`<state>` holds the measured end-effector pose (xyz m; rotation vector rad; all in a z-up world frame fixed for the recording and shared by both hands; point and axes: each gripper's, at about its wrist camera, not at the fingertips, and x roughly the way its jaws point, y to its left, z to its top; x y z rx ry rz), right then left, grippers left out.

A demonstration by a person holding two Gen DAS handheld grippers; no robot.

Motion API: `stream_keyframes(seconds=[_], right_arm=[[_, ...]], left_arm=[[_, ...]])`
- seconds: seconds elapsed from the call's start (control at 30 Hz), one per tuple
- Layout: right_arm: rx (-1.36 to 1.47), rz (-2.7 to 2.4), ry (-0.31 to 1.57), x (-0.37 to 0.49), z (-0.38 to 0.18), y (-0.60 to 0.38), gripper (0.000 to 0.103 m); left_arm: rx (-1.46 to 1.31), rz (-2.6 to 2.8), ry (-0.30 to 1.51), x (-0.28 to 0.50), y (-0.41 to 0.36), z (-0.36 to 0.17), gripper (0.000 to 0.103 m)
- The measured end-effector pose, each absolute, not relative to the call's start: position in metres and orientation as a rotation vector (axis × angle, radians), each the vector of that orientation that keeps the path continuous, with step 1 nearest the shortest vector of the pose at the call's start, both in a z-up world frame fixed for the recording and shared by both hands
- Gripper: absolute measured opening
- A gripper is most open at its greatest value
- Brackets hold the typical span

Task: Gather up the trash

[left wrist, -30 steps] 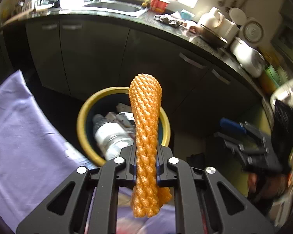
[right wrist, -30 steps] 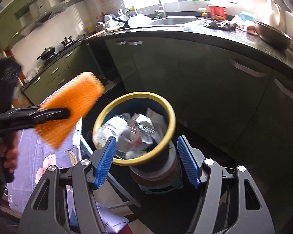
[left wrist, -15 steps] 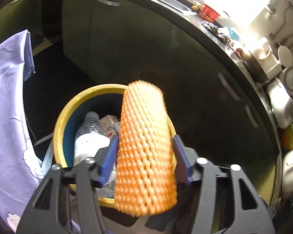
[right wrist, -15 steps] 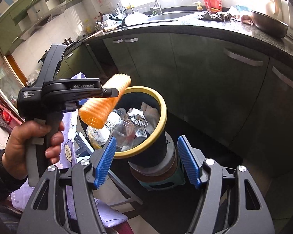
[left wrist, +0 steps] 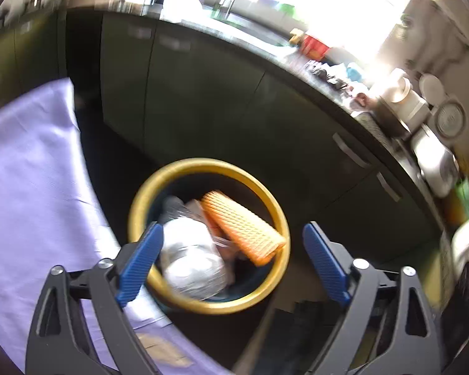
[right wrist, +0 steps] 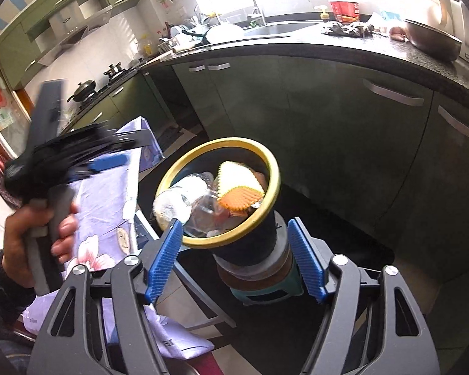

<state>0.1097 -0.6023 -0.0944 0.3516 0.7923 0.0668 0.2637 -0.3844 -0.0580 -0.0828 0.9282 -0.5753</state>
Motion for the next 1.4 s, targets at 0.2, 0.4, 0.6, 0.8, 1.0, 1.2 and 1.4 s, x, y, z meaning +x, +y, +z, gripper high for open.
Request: stream_keyframes(seconds=[0.2,0.4,0.6,0.8,1.0,1.2,1.4], right_arm=[[0.278,0.156,0.782,0.106,-0.087,-0.558,0.084],[0.159,0.254,0.744,0.1,-0.073,-0.493,0.098],[0.109,0.3,0.69,0.085,-0.06,-0.446,0.098],[0.052,0.285,0.62,0.064,-0.048,-0.412,0.098],[0.023,0.261,0.575,0.046,-0.042,-0.396,0.098],[0.013,0.217,0.543,0.036,-0.036,-0.4,0.098],[0.009,0.215,0.545,0.034,-0.034,-0.403,0.098]], left_arm=[[0.048,-0.515,0.687,0.197,-0.305,-0.022,0.096],[0.054,-0.36,0.572,0.135,-0.205,0.0,0.096],[0.031,-0.196,0.532,0.076,-0.122,0.009,0.096],[-0.051,-0.023,0.503,0.023,-0.055,0.008,0.096],[-0.082,0.026,0.475,-0.014,-0.026,0.006,0.096],[-0.115,0.012,0.45,-0.022,-0.02,0.009,0.096],[-0.107,-0.001,0.457,-0.022,-0.023,0.007,0.096]])
